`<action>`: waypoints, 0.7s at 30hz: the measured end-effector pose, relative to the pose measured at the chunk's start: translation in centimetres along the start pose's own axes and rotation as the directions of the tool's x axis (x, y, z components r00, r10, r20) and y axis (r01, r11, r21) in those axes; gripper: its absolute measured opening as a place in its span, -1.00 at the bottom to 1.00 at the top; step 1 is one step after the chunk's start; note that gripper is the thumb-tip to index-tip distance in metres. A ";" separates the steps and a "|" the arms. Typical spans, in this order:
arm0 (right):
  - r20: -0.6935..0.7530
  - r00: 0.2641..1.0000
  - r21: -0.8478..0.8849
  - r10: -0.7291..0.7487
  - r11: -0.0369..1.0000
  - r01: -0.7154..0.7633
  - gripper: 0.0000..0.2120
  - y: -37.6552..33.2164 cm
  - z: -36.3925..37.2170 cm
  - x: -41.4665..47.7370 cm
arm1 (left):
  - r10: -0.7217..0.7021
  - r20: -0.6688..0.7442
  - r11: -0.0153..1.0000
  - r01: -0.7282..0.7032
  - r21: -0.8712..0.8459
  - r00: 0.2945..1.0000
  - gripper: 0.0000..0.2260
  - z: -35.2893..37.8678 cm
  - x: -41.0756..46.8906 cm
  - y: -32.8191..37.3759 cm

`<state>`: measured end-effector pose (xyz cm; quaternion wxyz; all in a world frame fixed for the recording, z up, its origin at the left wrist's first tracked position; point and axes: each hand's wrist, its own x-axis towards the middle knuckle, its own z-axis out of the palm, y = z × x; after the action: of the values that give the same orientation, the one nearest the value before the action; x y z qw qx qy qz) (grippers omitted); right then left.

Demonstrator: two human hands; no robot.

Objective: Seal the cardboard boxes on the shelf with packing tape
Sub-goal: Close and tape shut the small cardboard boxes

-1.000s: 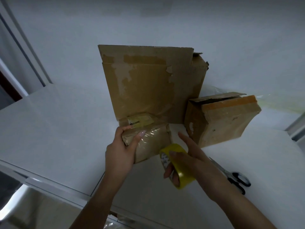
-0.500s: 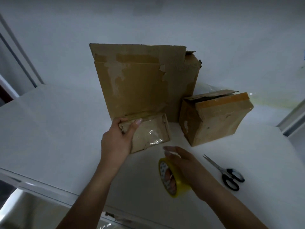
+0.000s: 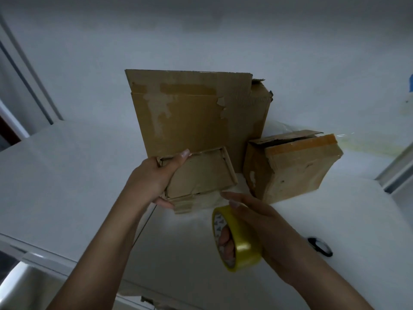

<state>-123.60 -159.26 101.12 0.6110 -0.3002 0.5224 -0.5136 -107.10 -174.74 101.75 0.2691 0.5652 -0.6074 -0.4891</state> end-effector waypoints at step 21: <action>-0.157 0.977 -0.170 -0.147 0.978 0.120 -0.83 -0.9 1.2 5.0 | 0.142 -0.043 0.921 -0.148 -0.360 0.989 -0.35 6.8 -5.4 -1.8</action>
<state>-123.13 -164.41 100.58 0.5026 -0.3379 0.5902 -0.5338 -111.14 -167.44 98.75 0.4091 0.4633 -0.5448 -0.5667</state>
